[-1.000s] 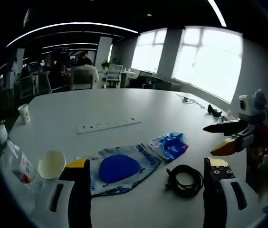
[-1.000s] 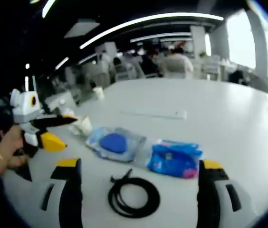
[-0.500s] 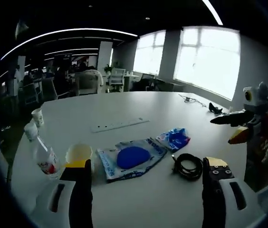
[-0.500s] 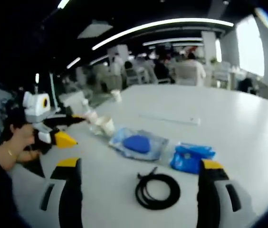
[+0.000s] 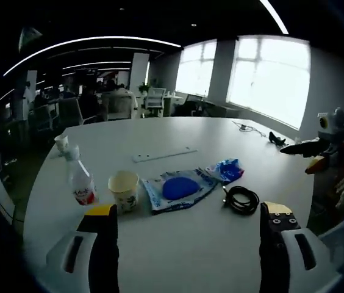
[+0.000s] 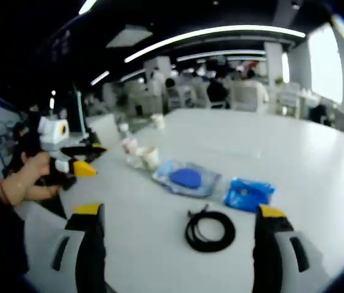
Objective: Arrange the tabletop items into an orderly group along one side of the table until the central work area is clear of visible clutter.
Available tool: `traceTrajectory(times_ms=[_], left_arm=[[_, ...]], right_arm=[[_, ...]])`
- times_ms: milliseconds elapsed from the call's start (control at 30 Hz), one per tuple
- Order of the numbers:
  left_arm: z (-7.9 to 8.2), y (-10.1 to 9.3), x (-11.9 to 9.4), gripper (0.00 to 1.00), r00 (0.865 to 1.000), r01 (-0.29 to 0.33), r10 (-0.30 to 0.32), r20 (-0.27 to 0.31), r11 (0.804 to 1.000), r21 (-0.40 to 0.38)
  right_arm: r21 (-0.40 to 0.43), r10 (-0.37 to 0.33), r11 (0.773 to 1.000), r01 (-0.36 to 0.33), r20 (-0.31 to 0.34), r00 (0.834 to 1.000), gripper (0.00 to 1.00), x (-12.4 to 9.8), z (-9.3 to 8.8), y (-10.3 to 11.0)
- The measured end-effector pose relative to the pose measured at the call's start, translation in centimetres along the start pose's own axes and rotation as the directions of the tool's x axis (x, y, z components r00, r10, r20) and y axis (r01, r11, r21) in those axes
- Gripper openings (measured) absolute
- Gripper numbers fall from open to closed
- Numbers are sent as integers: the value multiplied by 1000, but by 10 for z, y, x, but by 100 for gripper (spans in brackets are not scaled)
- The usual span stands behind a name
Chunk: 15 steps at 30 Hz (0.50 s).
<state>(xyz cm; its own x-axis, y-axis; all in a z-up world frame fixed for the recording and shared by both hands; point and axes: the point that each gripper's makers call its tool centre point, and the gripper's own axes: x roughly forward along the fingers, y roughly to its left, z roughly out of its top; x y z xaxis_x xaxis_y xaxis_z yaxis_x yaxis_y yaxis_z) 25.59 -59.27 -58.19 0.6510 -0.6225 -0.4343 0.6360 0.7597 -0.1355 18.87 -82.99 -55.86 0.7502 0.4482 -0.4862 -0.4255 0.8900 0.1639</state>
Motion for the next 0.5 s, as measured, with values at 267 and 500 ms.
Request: traceTrajectory(times_ms=[267,500], left_arm=[[-15,4,-26,96,1000,-18,18,-25,1000,-5],[-17,2,-45,96,1000,-21,21,-22,1000,8]], right_arm=[[-2,-2,1000,2,11,1000,100,-12,-5,8],[-9,10,1000,-9,31,999,100,-24,-8,20]])
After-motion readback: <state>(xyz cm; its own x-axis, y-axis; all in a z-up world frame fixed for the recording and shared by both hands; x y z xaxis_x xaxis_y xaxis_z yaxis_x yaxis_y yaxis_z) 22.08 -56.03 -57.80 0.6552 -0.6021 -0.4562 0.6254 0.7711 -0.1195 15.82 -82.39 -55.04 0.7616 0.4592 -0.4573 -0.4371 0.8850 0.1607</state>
